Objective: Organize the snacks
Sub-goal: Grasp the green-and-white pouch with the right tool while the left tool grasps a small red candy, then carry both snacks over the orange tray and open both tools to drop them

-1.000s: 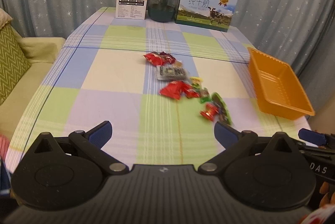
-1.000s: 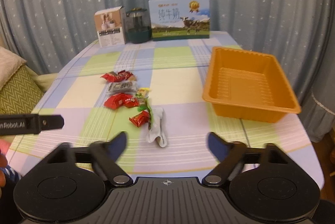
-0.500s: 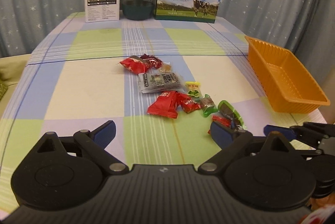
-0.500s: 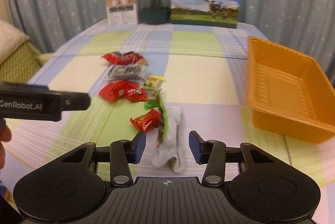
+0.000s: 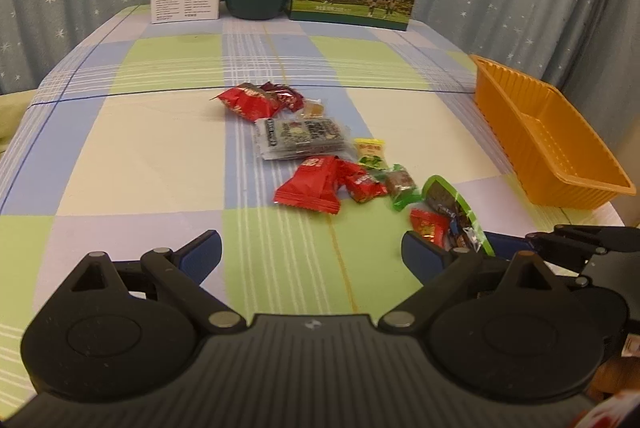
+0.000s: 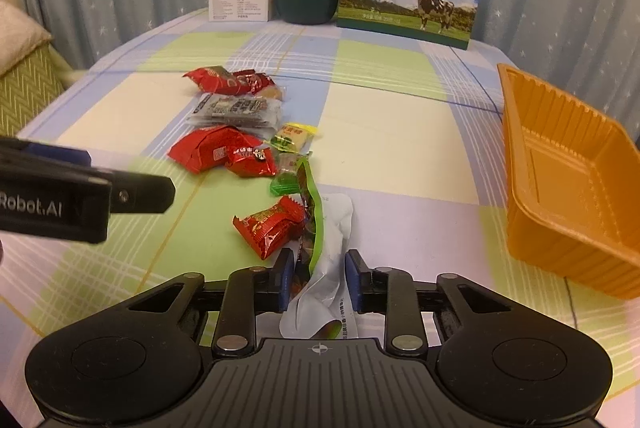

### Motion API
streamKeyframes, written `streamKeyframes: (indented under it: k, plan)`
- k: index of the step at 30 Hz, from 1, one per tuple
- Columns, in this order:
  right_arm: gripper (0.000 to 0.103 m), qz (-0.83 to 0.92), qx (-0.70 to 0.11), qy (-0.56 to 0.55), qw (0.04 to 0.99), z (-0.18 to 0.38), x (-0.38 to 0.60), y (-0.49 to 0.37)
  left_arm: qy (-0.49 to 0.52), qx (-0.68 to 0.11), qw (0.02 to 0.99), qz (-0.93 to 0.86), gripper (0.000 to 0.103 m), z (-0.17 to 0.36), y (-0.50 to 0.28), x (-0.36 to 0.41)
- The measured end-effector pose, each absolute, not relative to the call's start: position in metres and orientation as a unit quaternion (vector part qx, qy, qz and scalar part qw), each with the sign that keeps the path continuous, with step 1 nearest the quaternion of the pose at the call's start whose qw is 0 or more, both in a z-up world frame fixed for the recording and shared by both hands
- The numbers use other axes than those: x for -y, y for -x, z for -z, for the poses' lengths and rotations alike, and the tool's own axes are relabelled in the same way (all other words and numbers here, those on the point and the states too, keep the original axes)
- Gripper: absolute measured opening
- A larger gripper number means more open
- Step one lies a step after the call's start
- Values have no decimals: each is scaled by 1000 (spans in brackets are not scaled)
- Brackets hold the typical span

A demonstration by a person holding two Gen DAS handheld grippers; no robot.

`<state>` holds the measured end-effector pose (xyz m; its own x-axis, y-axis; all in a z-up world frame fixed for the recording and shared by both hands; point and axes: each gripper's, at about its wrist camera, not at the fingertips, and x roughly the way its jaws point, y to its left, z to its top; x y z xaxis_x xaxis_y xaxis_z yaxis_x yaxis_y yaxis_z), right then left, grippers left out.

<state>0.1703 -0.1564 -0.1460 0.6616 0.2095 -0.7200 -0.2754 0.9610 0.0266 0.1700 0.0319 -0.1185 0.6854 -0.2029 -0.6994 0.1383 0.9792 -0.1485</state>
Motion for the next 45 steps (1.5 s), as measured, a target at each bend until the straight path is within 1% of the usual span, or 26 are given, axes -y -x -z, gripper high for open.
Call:
streamKeyframes:
  k: [2, 11, 13, 14, 16, 18, 21, 23, 25, 28, 34, 45]
  plan:
    - [27, -128, -391, 19, 911, 143, 165, -170, 42, -383, 917, 105, 94, 118, -170, -29]
    - [27, -87, -397, -30, 913, 134, 205, -160, 10, -376, 910, 175, 76, 122, -178, 8]
    - [27, -77, -397, -36, 914, 133, 213, -159, 1, -379, 906, 186, 63, 125, -181, 16]
    - [27, -73, -397, -39, 914, 133, 216, -158, -8, -381, 904, 191, 59, 127, -182, 22]
    - [27, -69, -396, -44, 914, 132, 220, -156, -23, -382, 902, 199, 49, 131, -184, 31]
    - [27, -69, -397, -46, 914, 132, 221, -156, -40, -380, 902, 201, 43, 134, -186, 40]
    - [27, -69, -399, -49, 913, 132, 222, -156, -61, -381, 900, 204, 37, 139, -189, 51]
    - [27, -68, -399, -51, 913, 132, 223, -156, -71, -382, 898, 204, 32, 142, -192, 56]
    - [27, -68, -400, -54, 913, 132, 222, -157, -84, -382, 897, 205, 22, 145, -193, 61]
    - [27, -69, -401, -59, 912, 132, 222, -158, -89, -383, 897, 203, 20, 146, -192, 62]
    - [27, -84, -398, -75, 910, 124, 221, -156, -84, -384, 899, 193, 20, 136, -181, 58]
    - [27, -88, -355, -82, 927, 81, 226, -145, -36, -347, 918, 188, 20, 76, -163, 55]
